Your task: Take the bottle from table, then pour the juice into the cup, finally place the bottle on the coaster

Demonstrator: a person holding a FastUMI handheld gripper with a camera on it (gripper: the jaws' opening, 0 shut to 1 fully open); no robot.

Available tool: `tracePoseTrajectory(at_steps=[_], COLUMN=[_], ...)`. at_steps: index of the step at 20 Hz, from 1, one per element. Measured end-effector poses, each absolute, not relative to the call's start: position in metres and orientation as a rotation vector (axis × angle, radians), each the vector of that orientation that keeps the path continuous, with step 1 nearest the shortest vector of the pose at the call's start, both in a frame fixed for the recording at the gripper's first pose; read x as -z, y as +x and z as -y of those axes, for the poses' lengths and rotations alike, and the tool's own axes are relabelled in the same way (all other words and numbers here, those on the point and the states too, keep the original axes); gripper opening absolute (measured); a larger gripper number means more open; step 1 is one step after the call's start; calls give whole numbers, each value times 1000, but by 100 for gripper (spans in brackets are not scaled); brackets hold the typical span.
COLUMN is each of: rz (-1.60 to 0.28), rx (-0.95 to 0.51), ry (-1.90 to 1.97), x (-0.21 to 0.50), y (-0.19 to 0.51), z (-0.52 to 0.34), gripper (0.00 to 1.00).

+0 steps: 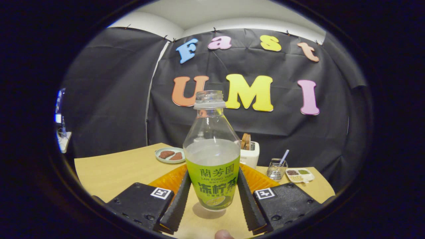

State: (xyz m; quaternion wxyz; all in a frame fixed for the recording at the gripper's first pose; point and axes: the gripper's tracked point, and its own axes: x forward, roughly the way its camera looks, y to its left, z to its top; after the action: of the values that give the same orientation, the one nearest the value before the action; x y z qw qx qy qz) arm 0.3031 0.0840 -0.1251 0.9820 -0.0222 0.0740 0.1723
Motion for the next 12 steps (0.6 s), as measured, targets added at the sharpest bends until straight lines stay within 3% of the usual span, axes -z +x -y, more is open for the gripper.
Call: tracePoseTrajectory(at_steps=[12], rz=[-262], rx=[-351], ry=[7], x=[191], y=[348], z=[-96], gripper=[77])
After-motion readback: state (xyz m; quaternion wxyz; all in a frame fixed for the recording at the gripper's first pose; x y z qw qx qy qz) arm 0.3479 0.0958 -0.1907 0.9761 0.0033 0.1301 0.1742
